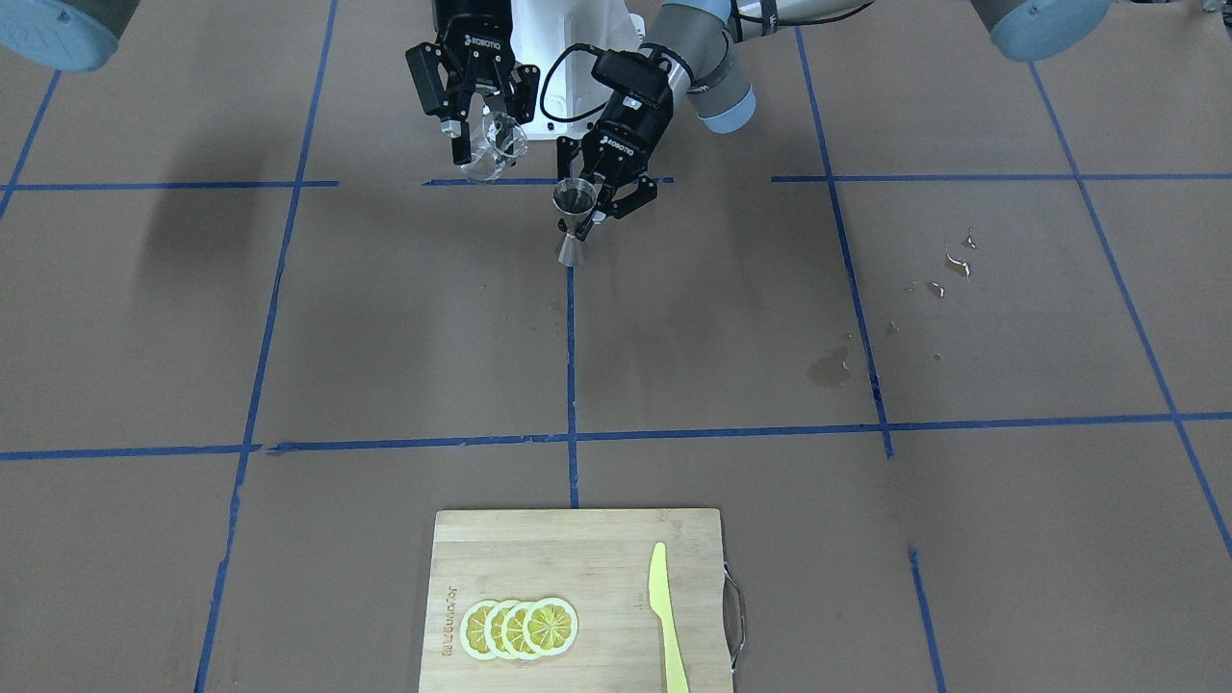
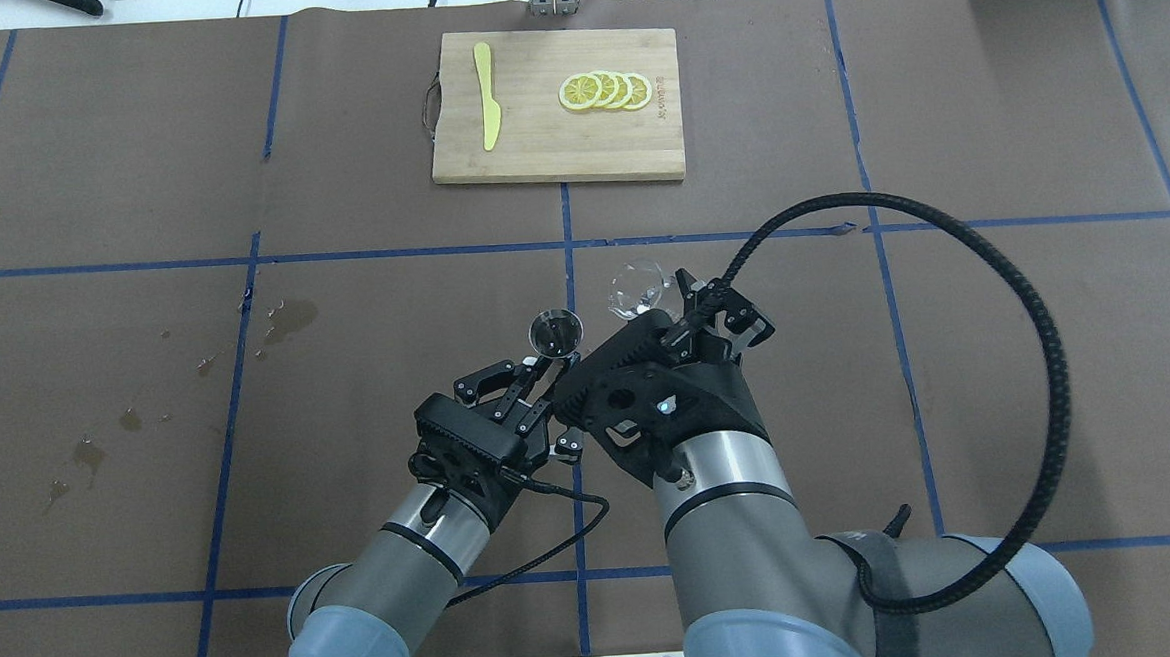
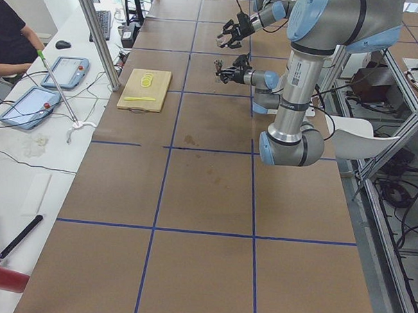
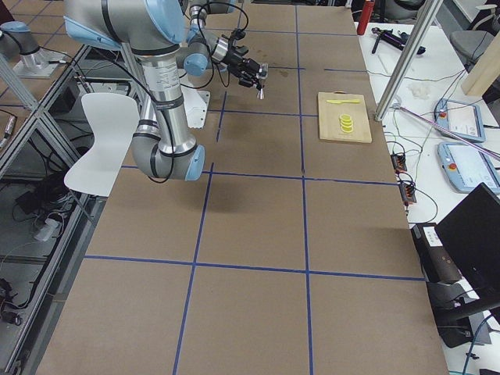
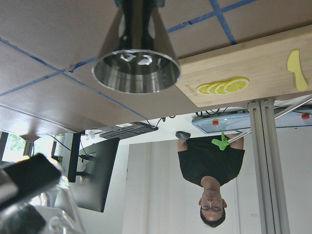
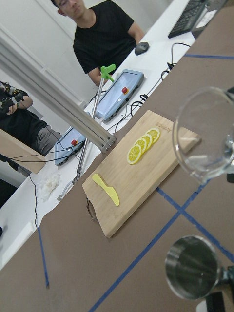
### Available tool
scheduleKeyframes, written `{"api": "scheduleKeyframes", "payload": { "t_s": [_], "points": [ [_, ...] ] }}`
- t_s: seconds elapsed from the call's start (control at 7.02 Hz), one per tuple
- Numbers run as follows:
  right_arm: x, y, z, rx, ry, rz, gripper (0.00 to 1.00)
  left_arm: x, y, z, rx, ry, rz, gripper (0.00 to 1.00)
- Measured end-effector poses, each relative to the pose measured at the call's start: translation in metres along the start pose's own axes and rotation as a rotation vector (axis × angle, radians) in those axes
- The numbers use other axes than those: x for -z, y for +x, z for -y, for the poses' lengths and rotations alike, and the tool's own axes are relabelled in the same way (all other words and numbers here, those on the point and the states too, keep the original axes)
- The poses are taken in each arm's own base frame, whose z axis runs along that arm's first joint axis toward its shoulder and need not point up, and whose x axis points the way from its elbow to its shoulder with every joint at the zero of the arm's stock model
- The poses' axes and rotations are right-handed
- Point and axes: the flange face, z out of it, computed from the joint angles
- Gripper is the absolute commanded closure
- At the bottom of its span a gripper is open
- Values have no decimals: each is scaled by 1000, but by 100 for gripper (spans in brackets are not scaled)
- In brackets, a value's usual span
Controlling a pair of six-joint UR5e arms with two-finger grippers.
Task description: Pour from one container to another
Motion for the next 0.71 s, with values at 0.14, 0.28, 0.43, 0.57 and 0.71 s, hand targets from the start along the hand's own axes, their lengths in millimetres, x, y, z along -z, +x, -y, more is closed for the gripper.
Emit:
{"api": "scheduleKeyframes", "payload": {
  "t_s": [0.14, 0.28, 0.43, 0.57, 0.71],
  "points": [
    [-1, 10, -13, -130, -15, 19, 100, 7, -20, 1, 11, 16, 3, 100],
    [-4, 20, -32, -248, -13, 39, 100, 14, -45, -2, 11, 28, 16, 100],
    [-11, 33, -56, -320, -9, 51, 100, 21, -75, -6, 3, 35, 44, 100],
    [-18, 49, -85, -351, -7, 56, 100, 33, -112, -13, 5, 44, 76, 100],
    [-23, 64, -110, -358, -11, 56, 100, 51, -154, -24, 8, 50, 99, 100]
  ]
}}
